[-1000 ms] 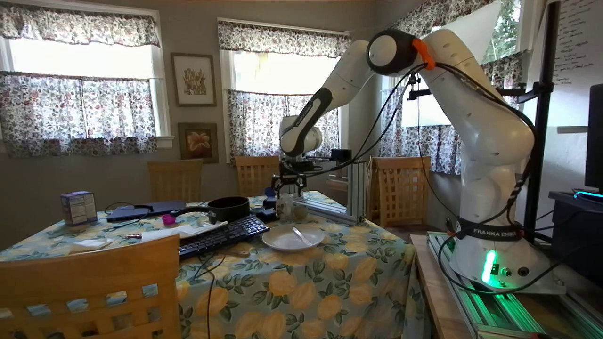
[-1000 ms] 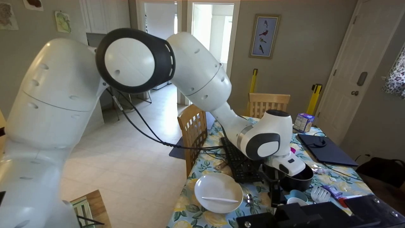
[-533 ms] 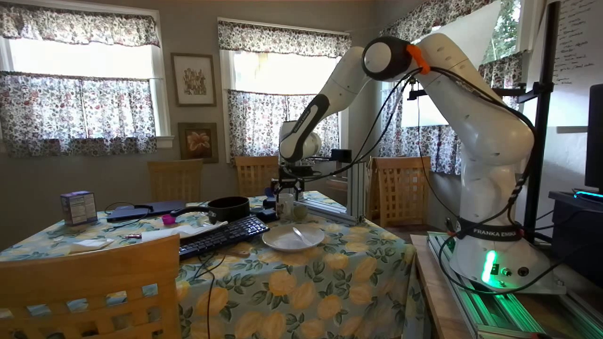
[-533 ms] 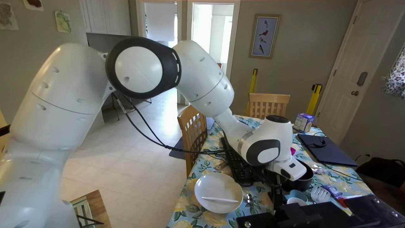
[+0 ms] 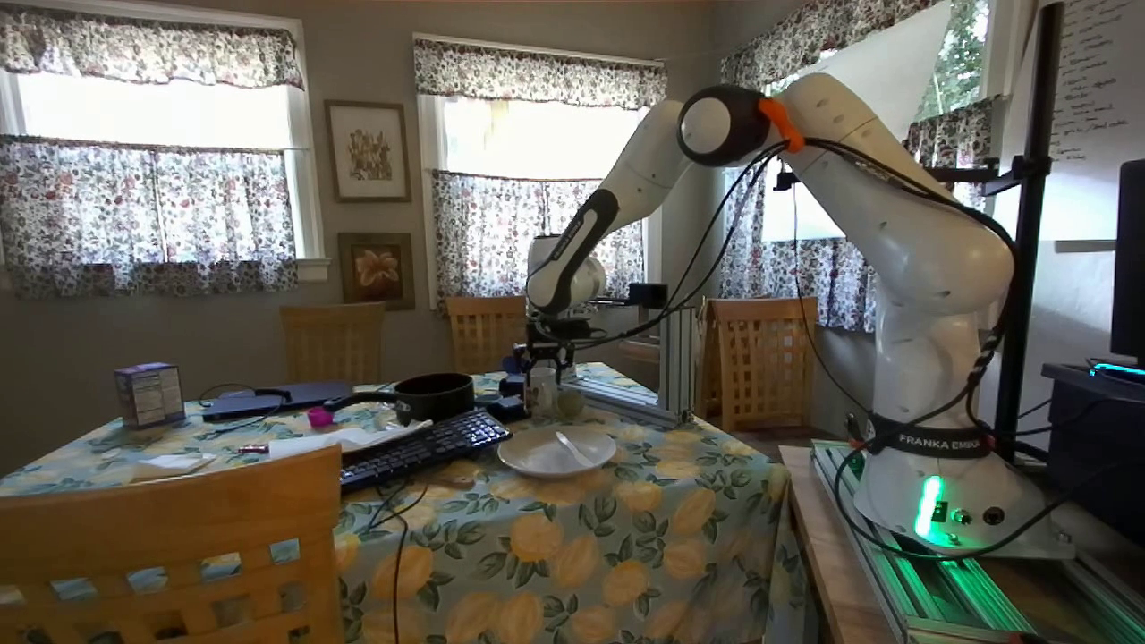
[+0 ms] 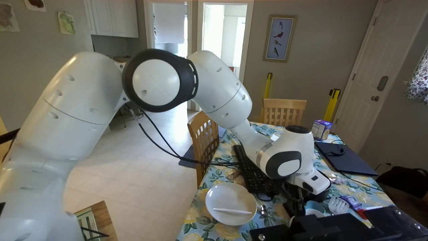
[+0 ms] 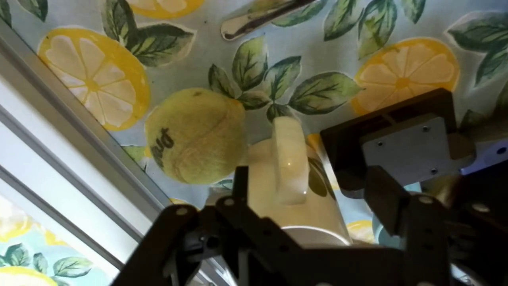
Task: Move the mug forward slightly
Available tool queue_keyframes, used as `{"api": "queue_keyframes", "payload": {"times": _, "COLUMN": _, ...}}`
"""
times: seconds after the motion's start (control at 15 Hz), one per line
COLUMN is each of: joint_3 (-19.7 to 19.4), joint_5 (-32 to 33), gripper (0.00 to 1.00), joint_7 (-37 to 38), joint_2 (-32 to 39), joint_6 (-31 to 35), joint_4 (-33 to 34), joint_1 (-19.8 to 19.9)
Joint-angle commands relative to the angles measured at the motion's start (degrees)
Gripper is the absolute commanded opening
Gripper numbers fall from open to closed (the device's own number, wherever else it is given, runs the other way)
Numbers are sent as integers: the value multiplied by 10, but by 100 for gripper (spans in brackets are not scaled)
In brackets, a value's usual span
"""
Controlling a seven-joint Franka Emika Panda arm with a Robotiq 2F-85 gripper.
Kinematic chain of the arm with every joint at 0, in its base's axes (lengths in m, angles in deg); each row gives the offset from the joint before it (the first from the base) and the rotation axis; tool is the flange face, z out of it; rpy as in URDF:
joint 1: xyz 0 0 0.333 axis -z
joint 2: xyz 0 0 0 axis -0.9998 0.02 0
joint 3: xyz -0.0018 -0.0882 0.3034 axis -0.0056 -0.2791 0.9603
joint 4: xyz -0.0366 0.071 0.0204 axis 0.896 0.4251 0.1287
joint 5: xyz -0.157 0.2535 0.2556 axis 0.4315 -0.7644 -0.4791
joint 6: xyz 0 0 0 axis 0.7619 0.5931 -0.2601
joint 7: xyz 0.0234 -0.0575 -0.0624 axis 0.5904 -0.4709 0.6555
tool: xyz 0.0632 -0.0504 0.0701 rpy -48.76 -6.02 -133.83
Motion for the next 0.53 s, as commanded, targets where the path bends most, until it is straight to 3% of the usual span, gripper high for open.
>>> {"api": "queue_keyframes", "payload": {"times": 0.0, "joint_3": -4, "joint_5": -27, "gripper": 71, "joint_7": -17, "joint_2": 27, "joint_6": 1, "joint_4": 34, "joint_1": 2}}
{"api": "queue_keyframes", "payload": {"times": 0.13, "joint_3": -3, "joint_5": -31, "gripper": 67, "joint_7": -19, "joint_2": 32, "joint_6": -5, "joint_4": 42, "joint_1": 5}}
{"api": "queue_keyframes", "payload": {"times": 0.33, "joint_3": -5, "joint_5": -31, "gripper": 53, "joint_7": -18, "joint_2": 38, "joint_6": -8, "joint_4": 50, "joint_1": 4}}
{"api": "queue_keyframes", "payload": {"times": 0.47, "joint_3": -6, "joint_5": -32, "gripper": 51, "joint_7": -18, "joint_2": 39, "joint_6": -11, "joint_4": 52, "joint_1": 4}}
